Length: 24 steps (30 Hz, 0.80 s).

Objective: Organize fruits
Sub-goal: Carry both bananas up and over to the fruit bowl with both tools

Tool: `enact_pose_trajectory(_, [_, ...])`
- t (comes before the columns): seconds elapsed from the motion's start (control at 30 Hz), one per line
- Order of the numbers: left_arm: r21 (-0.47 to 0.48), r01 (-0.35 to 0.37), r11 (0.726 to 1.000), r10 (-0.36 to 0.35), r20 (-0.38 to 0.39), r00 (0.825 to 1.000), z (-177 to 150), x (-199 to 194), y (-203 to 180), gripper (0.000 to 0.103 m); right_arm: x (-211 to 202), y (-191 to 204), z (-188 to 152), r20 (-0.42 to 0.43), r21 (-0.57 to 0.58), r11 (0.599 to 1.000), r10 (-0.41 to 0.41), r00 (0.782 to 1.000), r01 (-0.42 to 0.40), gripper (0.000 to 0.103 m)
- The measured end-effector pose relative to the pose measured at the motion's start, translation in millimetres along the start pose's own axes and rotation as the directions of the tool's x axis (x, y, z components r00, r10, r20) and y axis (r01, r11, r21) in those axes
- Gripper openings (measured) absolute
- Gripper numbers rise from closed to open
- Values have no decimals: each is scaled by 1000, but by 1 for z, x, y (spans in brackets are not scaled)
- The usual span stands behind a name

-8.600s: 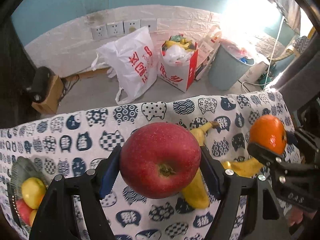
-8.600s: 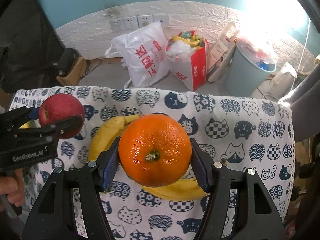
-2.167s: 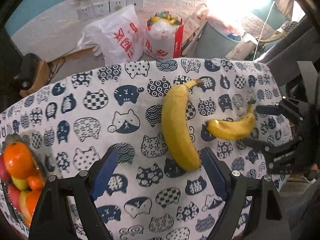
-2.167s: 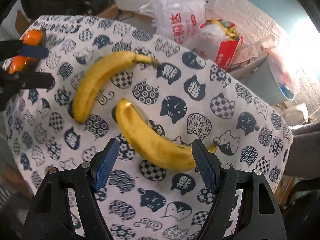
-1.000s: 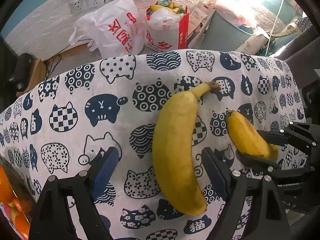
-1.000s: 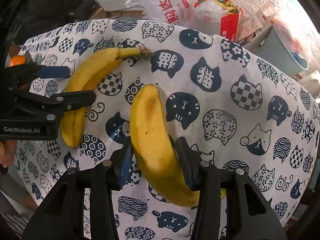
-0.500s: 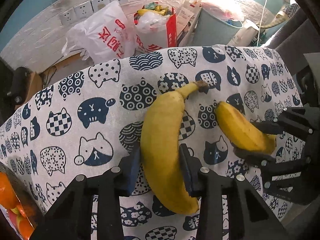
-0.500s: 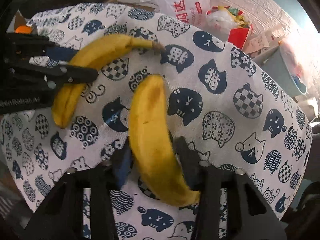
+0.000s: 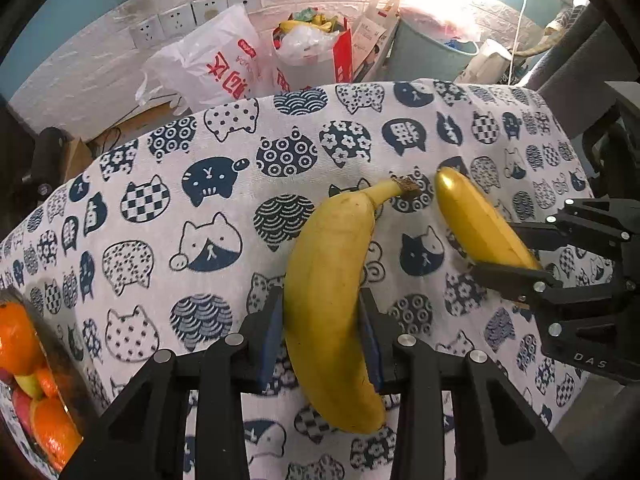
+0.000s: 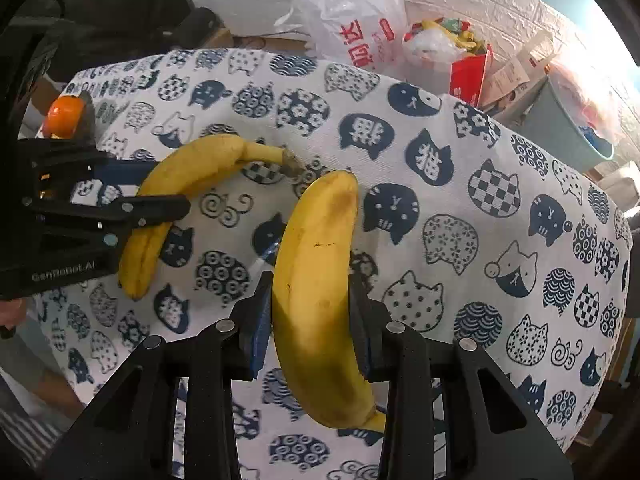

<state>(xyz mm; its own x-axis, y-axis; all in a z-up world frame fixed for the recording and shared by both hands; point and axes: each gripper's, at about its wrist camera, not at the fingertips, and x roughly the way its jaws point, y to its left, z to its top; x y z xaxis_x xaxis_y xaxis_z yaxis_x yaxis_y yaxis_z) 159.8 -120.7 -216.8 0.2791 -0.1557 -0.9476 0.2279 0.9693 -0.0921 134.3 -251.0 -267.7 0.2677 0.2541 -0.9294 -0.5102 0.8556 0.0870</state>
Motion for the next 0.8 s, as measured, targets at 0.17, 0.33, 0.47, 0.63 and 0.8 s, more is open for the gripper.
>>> enact_pose_trajectory(0.17, [-5,2,1000,-2,19,1000,-7,-17,2,36,-15,15,0,26,2,1000,-5,1000,5,34])
enact_pose_trajectory(0.33, [-13,-11,1000,12,47,999,-15,-38,7,36,-33,23,3,58,8,1000,-11,998,10,34])
enact_pose_trajectory(0.47, [-21,-13,1000,15,75,997,-19,-57,12,36,-50,30,5,89,13,1000,-11,996,9,34])
enact_pose_trajectory(0.63, [-35,-4,999,8,115,993,-28,-83,21,36,-69,41,8,126,10,1000,-19,992,18,34])
enact_pose_trajectory(0.8, [-44,-8,999,15,158,987,-37,-107,28,36,-88,53,12,167,8,1000,-10,986,9,34])
